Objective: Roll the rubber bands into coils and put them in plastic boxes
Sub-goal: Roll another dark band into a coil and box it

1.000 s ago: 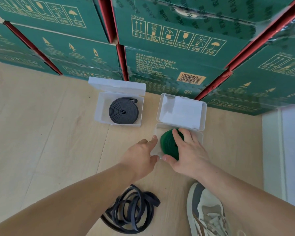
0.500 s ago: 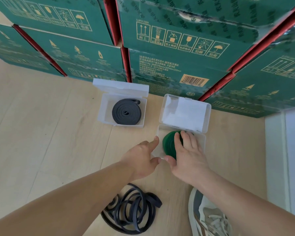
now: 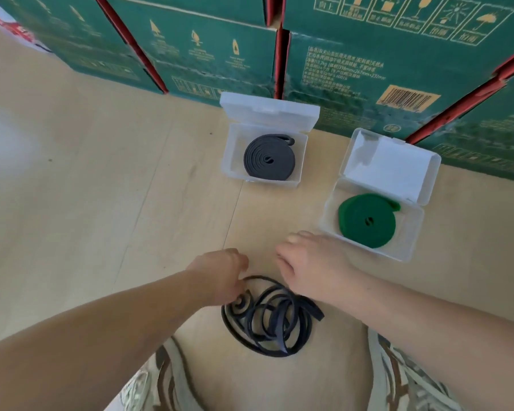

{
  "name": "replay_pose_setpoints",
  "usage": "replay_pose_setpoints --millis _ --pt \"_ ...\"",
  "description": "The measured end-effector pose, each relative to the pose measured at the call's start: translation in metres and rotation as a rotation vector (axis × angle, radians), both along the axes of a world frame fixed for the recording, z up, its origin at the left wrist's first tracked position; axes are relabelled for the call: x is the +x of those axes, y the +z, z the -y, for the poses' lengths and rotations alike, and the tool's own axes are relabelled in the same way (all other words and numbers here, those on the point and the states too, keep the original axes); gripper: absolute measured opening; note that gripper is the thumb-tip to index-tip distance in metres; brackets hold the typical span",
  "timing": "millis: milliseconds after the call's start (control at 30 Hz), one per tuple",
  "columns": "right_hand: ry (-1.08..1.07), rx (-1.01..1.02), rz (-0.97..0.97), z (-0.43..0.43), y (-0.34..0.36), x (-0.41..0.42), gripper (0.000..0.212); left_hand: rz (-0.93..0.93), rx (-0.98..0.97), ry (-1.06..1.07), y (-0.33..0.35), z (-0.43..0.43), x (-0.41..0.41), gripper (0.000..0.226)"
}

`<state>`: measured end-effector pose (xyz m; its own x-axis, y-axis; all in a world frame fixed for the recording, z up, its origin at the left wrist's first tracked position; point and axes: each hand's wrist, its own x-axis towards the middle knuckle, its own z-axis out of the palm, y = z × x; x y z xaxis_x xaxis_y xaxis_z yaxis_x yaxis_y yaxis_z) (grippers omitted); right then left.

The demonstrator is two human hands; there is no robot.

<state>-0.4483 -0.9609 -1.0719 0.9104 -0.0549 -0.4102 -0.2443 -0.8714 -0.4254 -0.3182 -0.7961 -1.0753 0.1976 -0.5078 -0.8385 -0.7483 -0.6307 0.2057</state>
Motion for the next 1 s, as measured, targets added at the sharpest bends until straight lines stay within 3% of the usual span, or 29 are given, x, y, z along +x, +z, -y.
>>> replay_pose_setpoints --millis 167,267,367,467,567,633,767,900,1000 --pt "-0.180 0.196 -0.435 -0.026 -0.008 -0.001 0.032 0.010 0.047 0.020 -0.008 -0.046 0.001 0.036" --pt "-0.228 0.222 -0.522 -0.033 -0.020 -0.005 0.033 -0.067 0.011 0.072 -0.009 -0.033 -0.009 0.014" --pt "-0.334 0.285 -0.537 -0.033 -0.026 -0.001 0.023 -0.119 -0.074 0.255 -0.005 -0.014 -0.012 0.016" --pt "-0.492 0.366 -0.522 -0.025 -0.026 0.008 0.016 -0.188 -0.191 0.620 0.007 0.005 0.009 0.019" --pt "-0.653 0.413 -0.382 -0.015 -0.019 0.019 0.021 -0.226 -0.328 0.896 0.020 0.015 0.040 0.027" --pt "-0.823 0.549 -0.295 -0.008 -0.008 0.029 0.023 -0.205 -0.447 1.000 0.027 0.014 0.059 0.027" --pt "-0.980 0.818 -0.290 -0.004 0.009 0.042 0.008 -0.063 -0.599 1.075 0.032 0.003 0.086 0.013" --pt "-0.976 0.797 -0.246 -0.009 0.015 0.046 0.022 -0.167 -0.546 1.110 0.034 0.000 0.088 0.017" --pt "-0.981 0.794 -0.159 -0.002 0.021 0.056 0.051 -0.220 -0.533 1.054 0.035 0.007 0.079 0.019"
